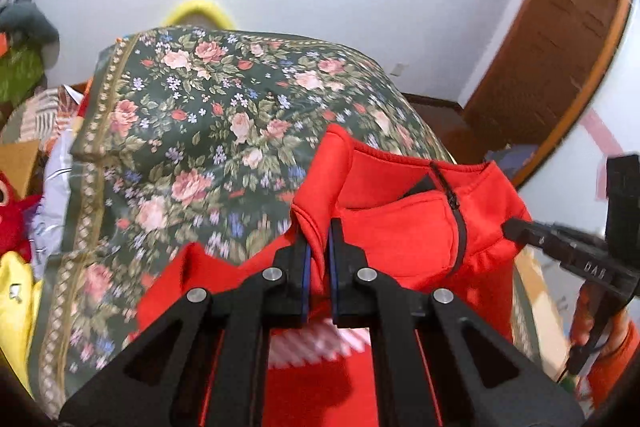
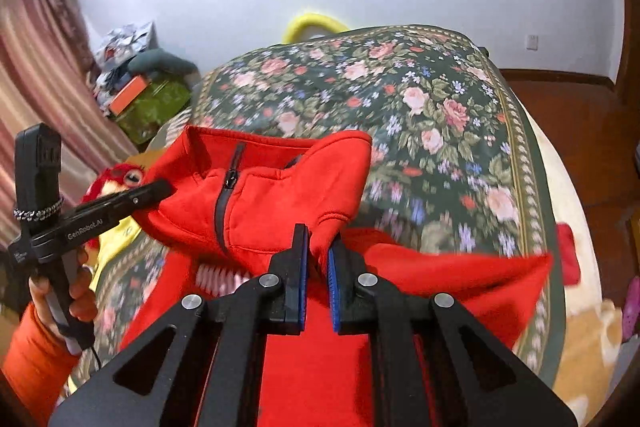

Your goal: Fold large clothes

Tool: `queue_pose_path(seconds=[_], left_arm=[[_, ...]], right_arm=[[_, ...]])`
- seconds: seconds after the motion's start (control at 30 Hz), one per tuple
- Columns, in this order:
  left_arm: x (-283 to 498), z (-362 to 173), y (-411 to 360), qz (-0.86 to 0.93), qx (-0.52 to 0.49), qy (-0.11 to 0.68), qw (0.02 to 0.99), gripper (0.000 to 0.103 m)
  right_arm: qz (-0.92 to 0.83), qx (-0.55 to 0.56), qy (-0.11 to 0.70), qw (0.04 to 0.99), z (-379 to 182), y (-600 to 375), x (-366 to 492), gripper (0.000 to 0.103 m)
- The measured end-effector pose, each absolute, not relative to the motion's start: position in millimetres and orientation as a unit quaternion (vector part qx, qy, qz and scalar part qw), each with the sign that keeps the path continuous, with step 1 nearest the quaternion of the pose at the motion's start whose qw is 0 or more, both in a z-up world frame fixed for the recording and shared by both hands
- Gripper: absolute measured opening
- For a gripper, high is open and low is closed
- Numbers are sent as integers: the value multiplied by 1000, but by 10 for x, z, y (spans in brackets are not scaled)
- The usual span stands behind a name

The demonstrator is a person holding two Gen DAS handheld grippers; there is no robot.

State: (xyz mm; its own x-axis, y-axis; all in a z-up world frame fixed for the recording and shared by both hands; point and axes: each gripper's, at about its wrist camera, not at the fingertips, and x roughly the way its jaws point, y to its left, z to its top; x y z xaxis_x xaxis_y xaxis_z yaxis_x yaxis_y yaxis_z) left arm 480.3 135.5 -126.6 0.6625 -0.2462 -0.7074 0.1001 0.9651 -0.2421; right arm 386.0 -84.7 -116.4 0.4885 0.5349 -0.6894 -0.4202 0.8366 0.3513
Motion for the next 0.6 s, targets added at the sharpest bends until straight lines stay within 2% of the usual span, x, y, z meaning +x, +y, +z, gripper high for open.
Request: queue_pose_path(seconds=[0.2,0.6], left_arm=[[4054,-1412,1197,-110,-65,413,902,6],[3129,-2224,1028,-96,8,480,872,7]], right_arm=[[280,39,441,852,-1328,-844,3292,8],[268,-12,505,820,-1967,-827,2597,8]])
